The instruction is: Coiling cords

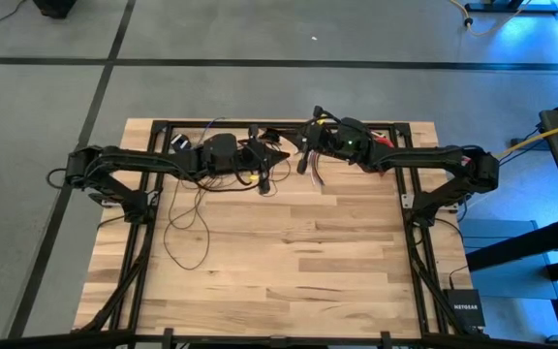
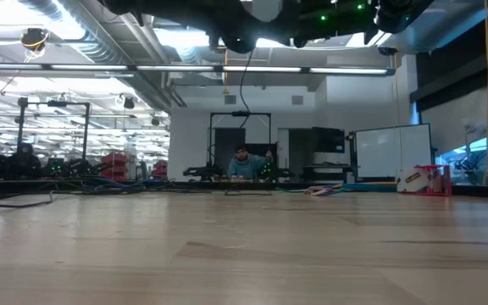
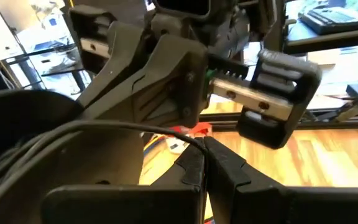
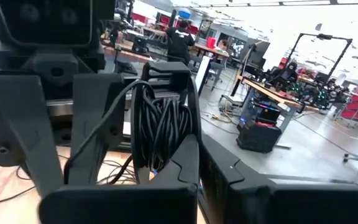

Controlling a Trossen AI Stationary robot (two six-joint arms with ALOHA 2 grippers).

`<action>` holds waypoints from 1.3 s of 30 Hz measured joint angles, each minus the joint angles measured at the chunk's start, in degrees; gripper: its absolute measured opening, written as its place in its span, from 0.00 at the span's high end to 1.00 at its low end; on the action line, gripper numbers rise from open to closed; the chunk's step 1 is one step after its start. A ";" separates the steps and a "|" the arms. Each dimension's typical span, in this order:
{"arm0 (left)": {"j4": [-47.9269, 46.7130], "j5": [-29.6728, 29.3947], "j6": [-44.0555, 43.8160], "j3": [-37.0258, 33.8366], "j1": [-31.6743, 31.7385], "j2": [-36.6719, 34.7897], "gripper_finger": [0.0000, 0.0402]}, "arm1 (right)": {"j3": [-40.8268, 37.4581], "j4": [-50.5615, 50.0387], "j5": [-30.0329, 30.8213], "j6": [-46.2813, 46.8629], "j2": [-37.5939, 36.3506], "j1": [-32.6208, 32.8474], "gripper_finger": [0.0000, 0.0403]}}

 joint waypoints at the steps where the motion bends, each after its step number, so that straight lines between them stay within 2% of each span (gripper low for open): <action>1: -0.07 -0.15 -0.12 0.00 0.00 0.00 1.00 | 0.00 -0.04 -0.09 0.02 0.00 0.00 0.99; 9: -1.14 -0.13 -0.13 0.00 -0.39 -0.66 0.98 | 0.01 -0.11 -2.97 -0.20 0.00 -0.09 0.99; 19: -0.98 -0.16 -0.12 0.00 -0.39 -0.70 0.99 | 0.01 -0.35 -3.60 0.98 0.00 -0.09 0.97; 26: 4.34 -0.07 -0.55 0.03 -0.39 -0.70 0.99 | 0.08 -0.20 -3.57 -0.56 -0.05 0.01 0.99; 29: 3.72 -0.71 -0.59 0.35 -0.33 -0.60 1.00 | 0.08 -0.20 -3.57 -1.24 -0.05 0.68 0.98; 32: 3.49 -4.29 0.06 0.44 -0.29 0.08 0.99 | 0.03 0.98 -1.83 -1.93 0.00 1.54 0.99; 35: 2.74 -8.10 0.92 0.44 -0.39 0.92 0.99 | 0.03 2.94 3.26 -1.09 0.00 3.15 0.99; 39: 2.35 -10.04 1.35 0.44 -0.42 1.01 0.99 | 0.03 4.27 6.45 -0.73 -0.02 4.47 0.99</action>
